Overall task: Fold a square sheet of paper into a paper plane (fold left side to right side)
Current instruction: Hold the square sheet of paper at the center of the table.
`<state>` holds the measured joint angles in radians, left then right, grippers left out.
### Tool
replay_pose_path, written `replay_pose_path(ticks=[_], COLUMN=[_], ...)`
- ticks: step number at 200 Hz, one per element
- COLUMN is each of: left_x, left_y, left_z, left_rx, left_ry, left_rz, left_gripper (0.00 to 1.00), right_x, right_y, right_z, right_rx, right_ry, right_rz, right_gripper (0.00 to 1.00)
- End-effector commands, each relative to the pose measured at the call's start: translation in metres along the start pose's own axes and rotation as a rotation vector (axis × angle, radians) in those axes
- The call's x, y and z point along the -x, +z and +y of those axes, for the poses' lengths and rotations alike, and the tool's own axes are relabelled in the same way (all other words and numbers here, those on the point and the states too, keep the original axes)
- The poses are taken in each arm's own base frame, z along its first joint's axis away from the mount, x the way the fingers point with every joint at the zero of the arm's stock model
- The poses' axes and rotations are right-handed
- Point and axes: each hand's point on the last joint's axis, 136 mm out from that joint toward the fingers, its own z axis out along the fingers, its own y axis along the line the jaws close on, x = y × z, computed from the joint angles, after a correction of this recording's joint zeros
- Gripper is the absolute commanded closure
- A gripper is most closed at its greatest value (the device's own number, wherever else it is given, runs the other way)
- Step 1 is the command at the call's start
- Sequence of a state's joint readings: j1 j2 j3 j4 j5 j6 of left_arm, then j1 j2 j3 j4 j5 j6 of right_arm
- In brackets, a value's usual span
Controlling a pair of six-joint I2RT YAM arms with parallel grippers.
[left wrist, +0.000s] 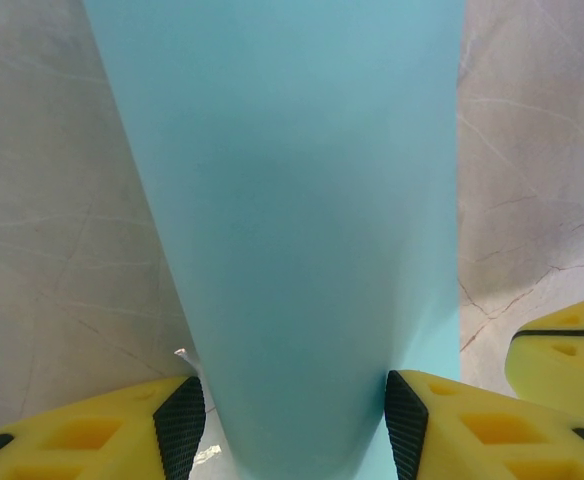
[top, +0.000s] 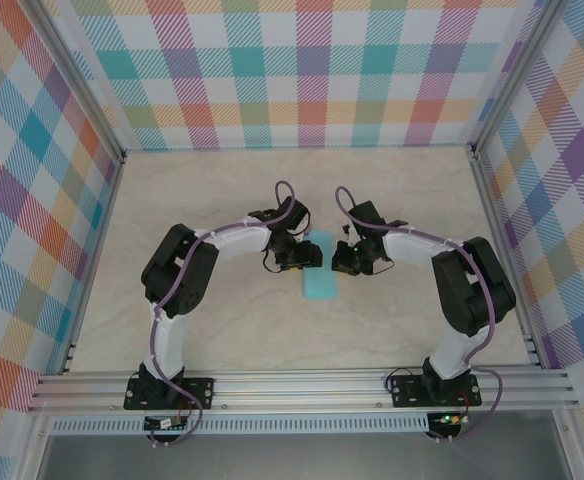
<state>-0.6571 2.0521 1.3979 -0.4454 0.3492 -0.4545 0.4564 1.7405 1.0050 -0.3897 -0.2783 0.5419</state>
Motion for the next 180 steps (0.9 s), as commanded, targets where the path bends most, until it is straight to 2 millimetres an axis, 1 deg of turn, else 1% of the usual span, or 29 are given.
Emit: replay_pose_path(ticks=[1, 66, 92, 115, 130, 155, 180], left_x=[-0.020, -0.021, -0.020, -0.020, -0.017, -0.011, -0.003], left_y=[0.034, 0.033, 0.033, 0.030, 0.024, 0.007, -0.014], left_z=[0.007, 0.007, 0.007, 0.006, 0.002, -0.006, -0.011], left_rx=[0.033, 0.036, 0.036, 0.033, 0.023, -0.006, -0.041], left_ry=[0.033, 0.035, 0.035, 0.038, 0.041, 0.050, 0.042], left_rz=[0.061, 0.061, 0.060, 0.054, 0.033, -0.003, -0.052], left_gripper=[0.45, 0.45, 0.45, 0.45, 0.45, 0.44, 0.43], right_x=[0.004, 0.001, -0.002, -0.007, -0.012, -0.019, -0.026], right_y=[0.003, 0.014, 0.018, 0.023, 0.026, 0.030, 0.033], right_z=[0.011, 0.009, 0.004, -0.006, -0.014, -0.025, -0.036], right_rx=[0.026, 0.014, -0.008, -0.054, -0.091, -0.138, -0.180], right_ry=[-0.004, 0.001, 0.004, 0.013, 0.020, 0.028, 0.036], right_rz=[0.010, 0.040, 0.057, 0.083, 0.106, 0.140, 0.163], right_gripper=[0.92, 0.93, 0.93, 0.93, 0.93, 0.93, 0.94])
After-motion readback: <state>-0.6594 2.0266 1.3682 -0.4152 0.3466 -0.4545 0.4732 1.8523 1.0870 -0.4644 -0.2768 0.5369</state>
